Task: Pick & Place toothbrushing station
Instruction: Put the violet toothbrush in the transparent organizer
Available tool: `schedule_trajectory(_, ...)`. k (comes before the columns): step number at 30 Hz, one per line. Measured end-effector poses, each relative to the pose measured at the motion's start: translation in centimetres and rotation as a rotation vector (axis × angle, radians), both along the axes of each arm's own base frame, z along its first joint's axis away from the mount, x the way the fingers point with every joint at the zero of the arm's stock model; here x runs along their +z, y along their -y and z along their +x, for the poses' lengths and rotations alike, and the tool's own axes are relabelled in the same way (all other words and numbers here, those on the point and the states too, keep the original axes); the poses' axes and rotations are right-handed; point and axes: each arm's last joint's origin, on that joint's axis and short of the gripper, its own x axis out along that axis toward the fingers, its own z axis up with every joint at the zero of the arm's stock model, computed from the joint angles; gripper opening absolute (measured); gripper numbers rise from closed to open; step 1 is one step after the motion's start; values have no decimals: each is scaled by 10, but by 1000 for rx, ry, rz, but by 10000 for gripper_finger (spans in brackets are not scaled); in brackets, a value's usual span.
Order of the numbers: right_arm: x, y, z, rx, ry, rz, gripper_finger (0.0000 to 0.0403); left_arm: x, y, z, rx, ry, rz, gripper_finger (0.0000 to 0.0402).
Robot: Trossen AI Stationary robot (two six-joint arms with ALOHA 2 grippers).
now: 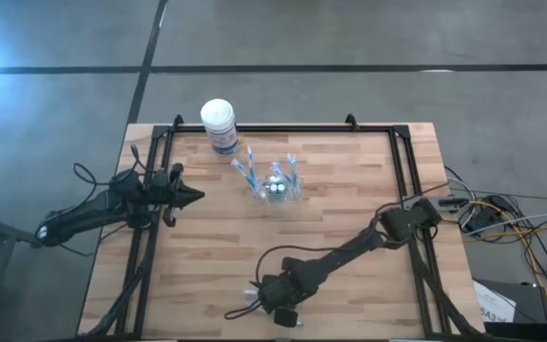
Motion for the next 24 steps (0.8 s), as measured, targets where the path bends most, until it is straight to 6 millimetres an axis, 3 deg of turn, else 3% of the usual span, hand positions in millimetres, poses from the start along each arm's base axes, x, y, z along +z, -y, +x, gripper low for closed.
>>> schedule_trajectory(4,2,5,2,40,-1,-13,31,0,0,0,0,0,0,15)
schedule_trajectory(9,17,12,2,87,30,-23,22,0,0,0,-2,0,0,17)
schedule_trajectory(17,97,29,-5,158,316,-63,20,0,0,0,-2,-1,4,8)
schedule_trajectory(24,160,61,-47,81,552,-231,19,-1,0,0,1,-9,2,16)
